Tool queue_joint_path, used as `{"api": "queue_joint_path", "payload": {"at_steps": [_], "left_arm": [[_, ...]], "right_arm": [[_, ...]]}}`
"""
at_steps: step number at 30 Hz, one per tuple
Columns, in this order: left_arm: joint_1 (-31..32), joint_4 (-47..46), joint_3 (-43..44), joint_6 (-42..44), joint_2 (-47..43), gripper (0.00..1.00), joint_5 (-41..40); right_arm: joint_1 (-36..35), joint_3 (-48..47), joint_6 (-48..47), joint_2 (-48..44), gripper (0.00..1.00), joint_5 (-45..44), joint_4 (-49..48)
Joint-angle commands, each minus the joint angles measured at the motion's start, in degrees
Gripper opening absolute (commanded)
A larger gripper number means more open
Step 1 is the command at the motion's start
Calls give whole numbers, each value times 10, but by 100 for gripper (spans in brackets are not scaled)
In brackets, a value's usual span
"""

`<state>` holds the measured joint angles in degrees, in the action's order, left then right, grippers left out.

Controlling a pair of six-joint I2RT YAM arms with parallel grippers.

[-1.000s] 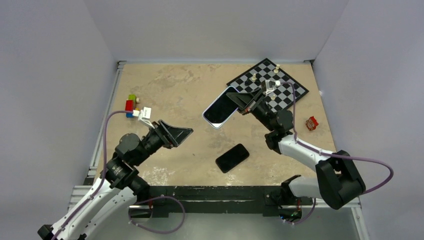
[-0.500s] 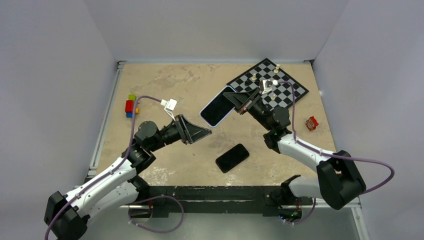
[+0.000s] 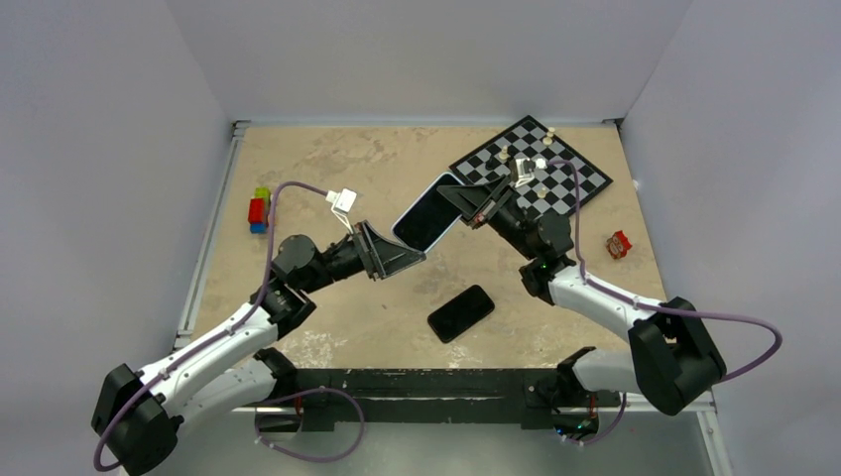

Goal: Take the phone out of the phone case
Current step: Remove the phone case from the phone.

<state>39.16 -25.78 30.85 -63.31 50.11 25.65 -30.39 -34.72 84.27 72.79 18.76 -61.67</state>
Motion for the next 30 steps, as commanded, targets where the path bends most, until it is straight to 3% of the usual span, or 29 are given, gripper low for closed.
{"api": "queue_joint_path", "payload": {"at_steps": [1, 13, 19, 24, 30], "left_arm": [[3, -47, 21, -15, 10, 40, 14], [3, -44, 19, -5, 20, 20, 29], [6, -77, -31, 120, -10, 3, -42], [7, -225, -110, 277, 3, 0, -108], [7, -416, -133, 319, 83, 0, -53]], "right_arm": [[-8, -32, -4, -8, 0, -23, -53], [-10, -42, 5, -10, 0, -28, -41], [-10, -48, 77, -16, 0, -10, 12], [-10, -55, 172, -5, 0, 31, 20], [-10, -37, 233, -17, 0, 57, 34]]}}
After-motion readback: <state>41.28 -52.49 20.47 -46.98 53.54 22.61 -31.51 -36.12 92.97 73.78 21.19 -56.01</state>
